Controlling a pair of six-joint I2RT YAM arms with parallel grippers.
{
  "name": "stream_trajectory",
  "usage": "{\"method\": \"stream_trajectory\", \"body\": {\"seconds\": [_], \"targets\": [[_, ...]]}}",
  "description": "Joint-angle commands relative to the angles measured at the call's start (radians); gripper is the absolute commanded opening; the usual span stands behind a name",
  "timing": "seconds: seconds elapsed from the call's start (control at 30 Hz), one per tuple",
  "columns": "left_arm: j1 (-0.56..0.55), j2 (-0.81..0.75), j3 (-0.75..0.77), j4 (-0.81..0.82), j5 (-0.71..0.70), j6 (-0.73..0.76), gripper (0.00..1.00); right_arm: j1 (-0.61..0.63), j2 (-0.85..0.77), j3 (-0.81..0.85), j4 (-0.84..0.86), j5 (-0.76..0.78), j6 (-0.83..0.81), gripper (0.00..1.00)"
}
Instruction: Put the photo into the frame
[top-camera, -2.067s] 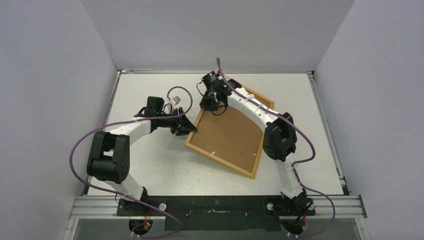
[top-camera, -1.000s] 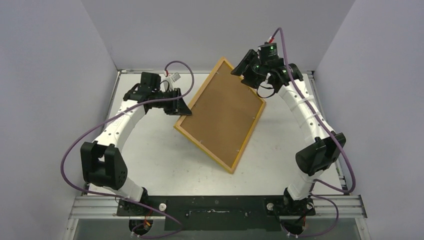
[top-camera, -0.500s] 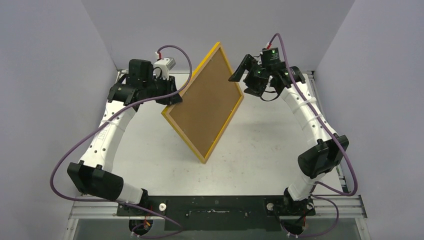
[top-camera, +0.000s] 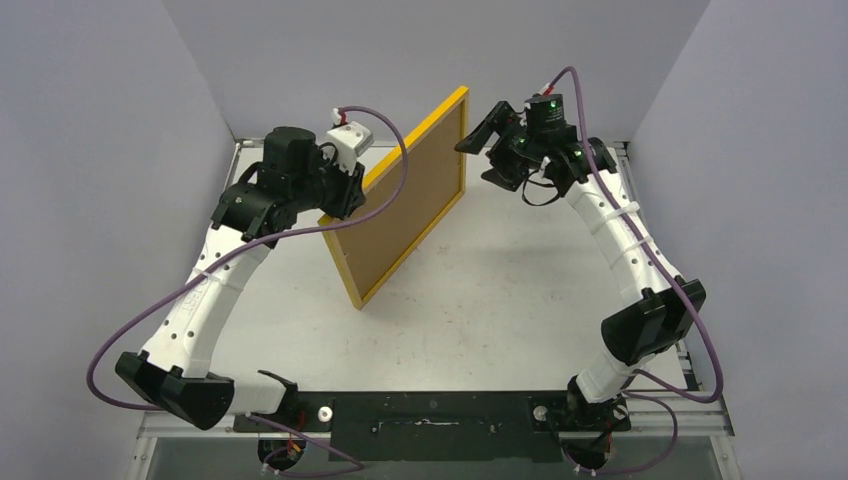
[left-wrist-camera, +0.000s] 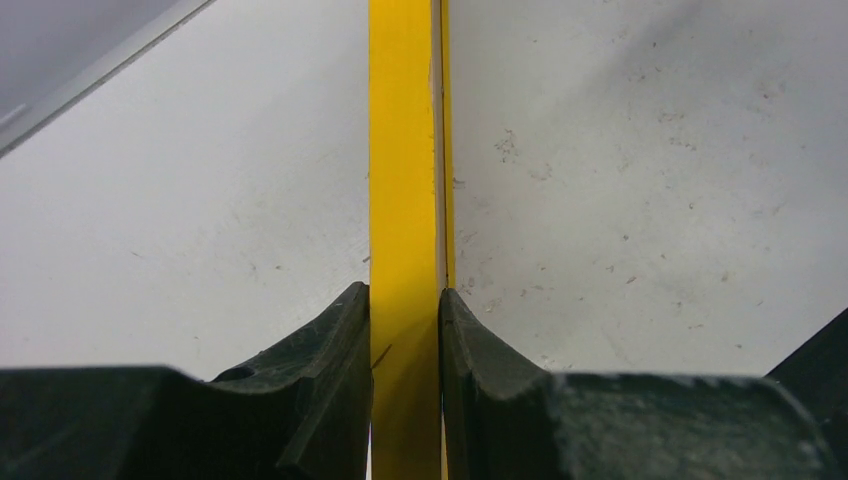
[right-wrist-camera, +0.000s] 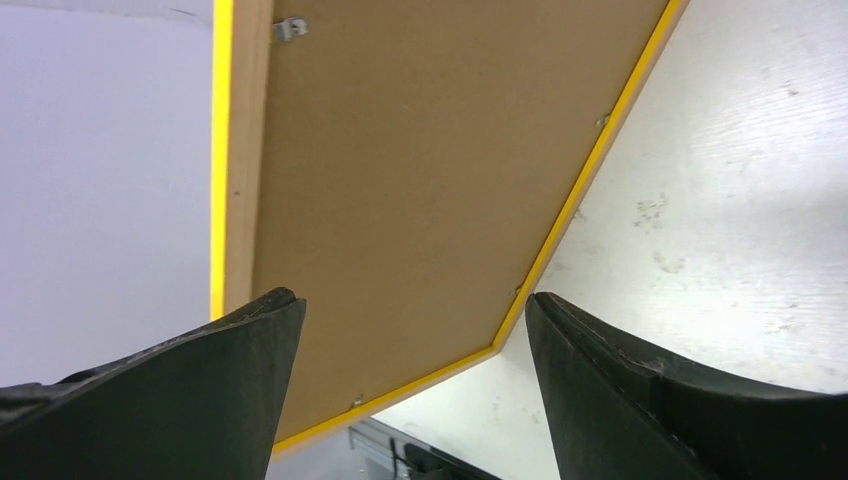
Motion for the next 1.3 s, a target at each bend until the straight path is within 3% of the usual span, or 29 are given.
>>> {"method": "stream_trajectory", "body": {"seconds": [0.0, 0.2, 0.5, 0.67, 0.93, 1.27], "targets": [[-0.038, -0.062, -0.02, 0.201, -0.078, 0.129, 0.0, 0.043, -0.023, 0.027, 0.065, 0.006, 0.157, 0.83], [-0.118, -0.058, -0.063, 0.221, -0.194, 0.192, 0.0, 0.1, -0.02, 0.034, 0.101, 0.016, 0.301, 0.85], [-0.214, -0.085, -0.158, 0.269, -0.251, 0.208, 0.0, 0.14, 0.037, 0.07, 0.076, 0.05, 0.342, 0.86], [-0.246, -0.107, -0.235, 0.326, -0.218, 0.168, 0.0, 0.139, 0.012, 0.036, 0.052, 0.1, 0.353, 0.82], [-0.282, -0.11, -0.29, 0.376, -0.191, 0.118, 0.0, 0.135, 0.036, 0.112, -0.224, 0.226, 0.318, 0.75], [-0.309, -0.141, -0.379, 0.434, -0.074, 0.026, 0.0, 0.135, 0.058, 0.121, -0.272, 0.256, 0.315, 0.66]]}}
